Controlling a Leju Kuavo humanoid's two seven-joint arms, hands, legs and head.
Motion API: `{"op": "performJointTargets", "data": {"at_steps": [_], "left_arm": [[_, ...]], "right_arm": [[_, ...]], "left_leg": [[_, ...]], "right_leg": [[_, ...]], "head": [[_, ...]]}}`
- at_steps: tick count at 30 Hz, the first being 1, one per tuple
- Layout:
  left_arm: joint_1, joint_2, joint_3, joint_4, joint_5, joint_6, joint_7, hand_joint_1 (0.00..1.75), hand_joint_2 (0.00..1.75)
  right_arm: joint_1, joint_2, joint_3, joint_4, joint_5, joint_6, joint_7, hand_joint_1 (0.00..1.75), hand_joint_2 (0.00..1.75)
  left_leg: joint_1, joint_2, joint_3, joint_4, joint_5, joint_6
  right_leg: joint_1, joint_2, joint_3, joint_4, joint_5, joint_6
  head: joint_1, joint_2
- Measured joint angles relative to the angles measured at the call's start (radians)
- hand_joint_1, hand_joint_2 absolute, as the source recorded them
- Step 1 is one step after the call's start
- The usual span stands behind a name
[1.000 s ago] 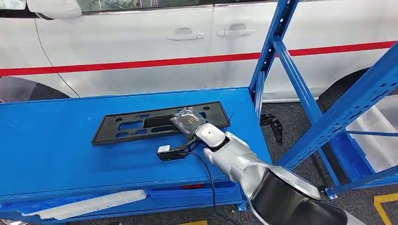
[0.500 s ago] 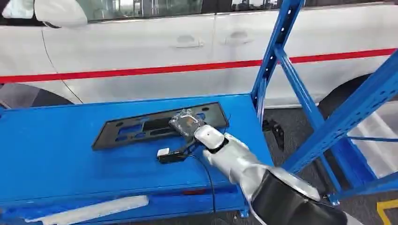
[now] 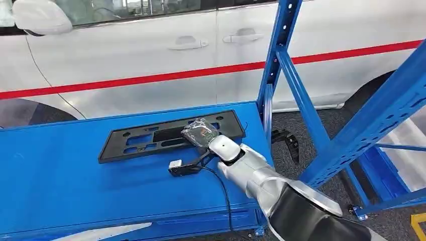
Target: Take the parts from the cabinet and place them on the table.
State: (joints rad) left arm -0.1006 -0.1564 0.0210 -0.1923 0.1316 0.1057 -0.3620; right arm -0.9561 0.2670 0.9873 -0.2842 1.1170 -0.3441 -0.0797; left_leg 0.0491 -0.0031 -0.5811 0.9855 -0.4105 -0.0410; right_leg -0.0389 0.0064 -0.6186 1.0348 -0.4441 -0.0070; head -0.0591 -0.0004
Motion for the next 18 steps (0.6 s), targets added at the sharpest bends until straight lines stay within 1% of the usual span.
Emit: {"op": "performJointTargets", "data": {"at_steps": [3,4,5,7,8,9,14,17,18], "left_arm": [[-0.001,0.000,0.000,0.000,-0.005,-0.001,0.003,0.00,1.75],[-0.001,0.000,0.000,0.000,-0.005,-0.001,0.003,0.00,1.75],[-0.001,0.000,0.000,0.000,-0.005,-0.001,0.003,0.00,1.75],[-0.001,0.000,0.000,0.000,-0.011,0.002,0.002,0.00,1.75],[-0.001,0.000,0.000,0.000,-0.019,0.002,-0.004,0.00,1.75],[-0.001,0.000,0.000,0.000,-0.021,0.000,-0.010,0.00,1.75],[-0.001,0.000,0.000,0.000,-0.021,0.000,-0.010,0.00,1.75],[-0.001,0.000,0.000,0.000,-0.022,-0.002,-0.012,0.00,1.75],[-0.001,0.000,0.000,0.000,-0.024,-0.008,-0.022,0.00,1.75]], "right_arm": [[0.001,0.000,0.000,0.000,0.012,-0.002,0.010,1.75,1.75],[0.001,0.000,0.000,0.000,0.014,-0.001,0.011,1.75,1.75],[0.002,0.000,0.000,0.000,0.013,0.002,0.011,1.75,1.75],[0.002,0.000,0.000,0.000,0.011,0.004,0.011,1.75,1.75],[0.002,0.000,0.000,0.000,0.011,0.004,0.013,1.75,1.75],[0.002,0.000,0.000,0.000,0.011,0.004,0.014,1.75,1.75],[0.002,0.000,0.000,0.000,0.011,0.004,0.014,1.75,1.75],[0.002,0.000,0.000,0.000,0.011,0.004,0.014,1.75,1.75],[0.002,0.000,0.000,0.000,0.011,0.002,0.016,1.75,1.75]], "left_leg": [[0.000,0.000,0.010,-0.010,-0.003,0.001],[0.001,0.001,0.015,-0.015,-0.010,0.007],[0.001,0.002,0.016,-0.016,-0.011,0.007],[0.002,0.002,0.018,-0.018,-0.013,-0.001],[0.002,0.003,0.019,-0.019,-0.014,-0.009],[0.003,0.003,0.020,-0.019,-0.014,-0.016],[0.003,0.003,0.020,-0.019,-0.014,-0.016],[0.003,0.003,0.020,-0.020,-0.014,-0.020],[0.004,0.004,0.020,-0.021,-0.016,-0.037]], "right_leg": [[0.004,0.002,0.005,0.000,-0.007,-0.010],[0.006,0.002,0.006,0.000,-0.009,-0.010],[0.008,0.002,0.008,0.000,-0.010,-0.012],[0.009,0.002,0.009,0.000,-0.013,-0.012],[0.009,0.002,0.010,0.000,-0.013,-0.012],[0.009,0.002,0.010,0.000,-0.014,-0.012],[0.009,0.002,0.010,0.000,-0.014,-0.012],[0.009,0.002,0.010,0.000,-0.014,-0.012],[0.010,0.002,0.010,0.001,-0.014,-0.011]], "head": [[0.000,0.000],[0.000,0.000],[0.000,0.000],[0.000,0.000],[0.000,0.000],[0.000,0.000],[0.000,0.000],[0.000,0.000],[0.000,0.000]]}}
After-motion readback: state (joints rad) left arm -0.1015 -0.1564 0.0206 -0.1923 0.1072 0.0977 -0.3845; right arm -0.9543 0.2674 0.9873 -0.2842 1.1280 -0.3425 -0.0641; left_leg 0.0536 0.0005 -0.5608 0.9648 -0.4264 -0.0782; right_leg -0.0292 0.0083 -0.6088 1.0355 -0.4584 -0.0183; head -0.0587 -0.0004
